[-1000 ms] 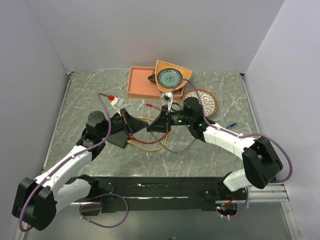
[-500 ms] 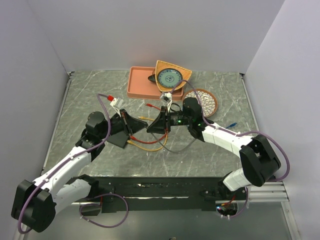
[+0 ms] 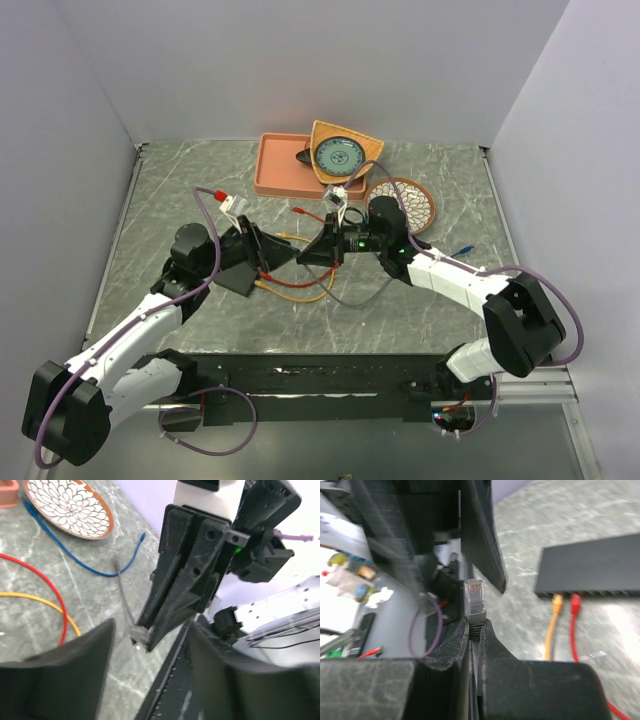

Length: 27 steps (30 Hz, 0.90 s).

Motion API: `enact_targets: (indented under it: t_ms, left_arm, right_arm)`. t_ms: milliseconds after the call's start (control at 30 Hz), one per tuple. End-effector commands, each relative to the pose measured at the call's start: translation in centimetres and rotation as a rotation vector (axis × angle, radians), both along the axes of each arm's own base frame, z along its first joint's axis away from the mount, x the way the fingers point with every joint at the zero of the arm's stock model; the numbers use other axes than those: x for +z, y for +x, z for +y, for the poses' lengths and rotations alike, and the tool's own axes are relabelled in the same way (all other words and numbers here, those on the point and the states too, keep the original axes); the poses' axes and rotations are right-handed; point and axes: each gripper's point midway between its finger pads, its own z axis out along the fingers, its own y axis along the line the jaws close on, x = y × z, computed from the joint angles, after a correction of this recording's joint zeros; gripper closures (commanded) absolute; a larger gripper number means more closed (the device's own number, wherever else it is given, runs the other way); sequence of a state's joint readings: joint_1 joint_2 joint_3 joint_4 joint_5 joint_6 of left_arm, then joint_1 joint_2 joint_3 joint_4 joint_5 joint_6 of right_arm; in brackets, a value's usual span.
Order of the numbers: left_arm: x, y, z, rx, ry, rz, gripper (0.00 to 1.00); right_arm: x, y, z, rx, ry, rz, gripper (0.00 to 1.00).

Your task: Insert the plug into the switch port

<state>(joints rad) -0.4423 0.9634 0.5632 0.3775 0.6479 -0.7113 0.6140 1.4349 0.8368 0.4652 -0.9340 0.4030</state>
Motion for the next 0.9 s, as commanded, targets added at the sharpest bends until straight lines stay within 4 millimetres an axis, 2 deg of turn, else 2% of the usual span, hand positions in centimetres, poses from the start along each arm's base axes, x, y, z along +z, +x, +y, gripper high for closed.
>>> enact_targets:
  t_ms: [0, 67, 133, 167, 200, 267, 300, 333, 433, 567, 633, 667, 700, 767, 800, 867]
  left_arm:
    - [2.5, 1.6, 0.5, 0.084, -0.009, -0.081, 0.2]
    - [1.7, 2.8, 1.1, 0.156, 0.032, -0.048, 0.12]
    - [1.0, 4.3, 1.9, 0.242, 0.066, -0.029, 0.1]
    - [1.1, 5.0, 2.2, 0.271, 0.082, -0.018, 0.05]
    - [0.2, 5.4, 2.4, 0.283, 0.11, 0.005, 0.05]
    - [-0.2, 6.9, 3.3, 0.348, 0.14, 0.03, 0.03]
    - [-1.4, 7.5, 3.6, 0.36, 0.171, 0.068, 0.03]
    - [-1.8, 8.0, 4.0, 0.377, 0.183, 0.085, 0.03]
    - [-3.2, 10.1, 6.3, 0.465, 0.194, 0.166, 0.02]
    - [-5.4, 12.3, 10.3, 0.556, 0.184, 0.26, 0.02]
    - [-6.9, 12.9, 11.6, 0.588, 0.207, 0.295, 0.02]
    - [-7.4, 13.4, 12.9, 0.636, 0.218, 0.308, 0.01]
    - [-8.3, 13.7, 13.6, 0.655, 0.229, 0.331, 0.01]
    - [-9.4, 14.1, 15.1, 0.691, 0.23, 0.352, 0.02]
    - [-10.4, 14.2, 15.4, 0.697, 0.237, 0.377, 0.02]
    - [-12.1, 14.4, 16.7, 0.744, 0.247, 0.426, 0.06]
  right_arm:
    - [-0.5, 1.7, -1.5, -0.126, -0.081, -0.076, 1.0]
    - [-1.5, 2.1, -2.1, -0.157, -0.15, -0.094, 1.0]
    - [-2.3, 3.2, -3.0, -0.22, -0.226, -0.129, 1.0]
    - [-2.3, 3.9, -3.5, -0.246, -0.263, -0.181, 1.0]
    - [-3.2, 4.6, -4.5, -0.308, -0.332, -0.181, 1.0]
    - [-3.6, 5.5, -5.3, -0.357, -0.39, -0.214, 1.0]
    - [-4.2, 5.9, -5.9, -0.373, -0.439, -0.233, 1.0]
    - [-4.5, 6.6, -6.4, -0.419, -0.477, -0.252, 1.0]
    - [-5.5, 7.6, -6.8, -0.465, -0.568, -0.291, 1.0]
    - [-6.2, 8.0, -5.0, -0.444, -0.628, -0.344, 1.0]
    - [-7.9, 8.4, -4.3, -0.425, -0.691, -0.355, 1.0]
    - [-7.3, 8.6, -3.2, -0.427, -0.699, -0.385, 1.0]
    - [-8.7, 8.7, -2.6, -0.406, -0.738, -0.382, 1.0]
    - [-8.4, 9.1, -1.0, -0.4, -0.762, -0.425, 1.0]
    - [-9.9, 9.2, -0.4, -0.382, -0.795, -0.423, 1.0]
    - [-9.8, 9.7, 1.1, -0.359, -0.797, -0.442, 1.0]
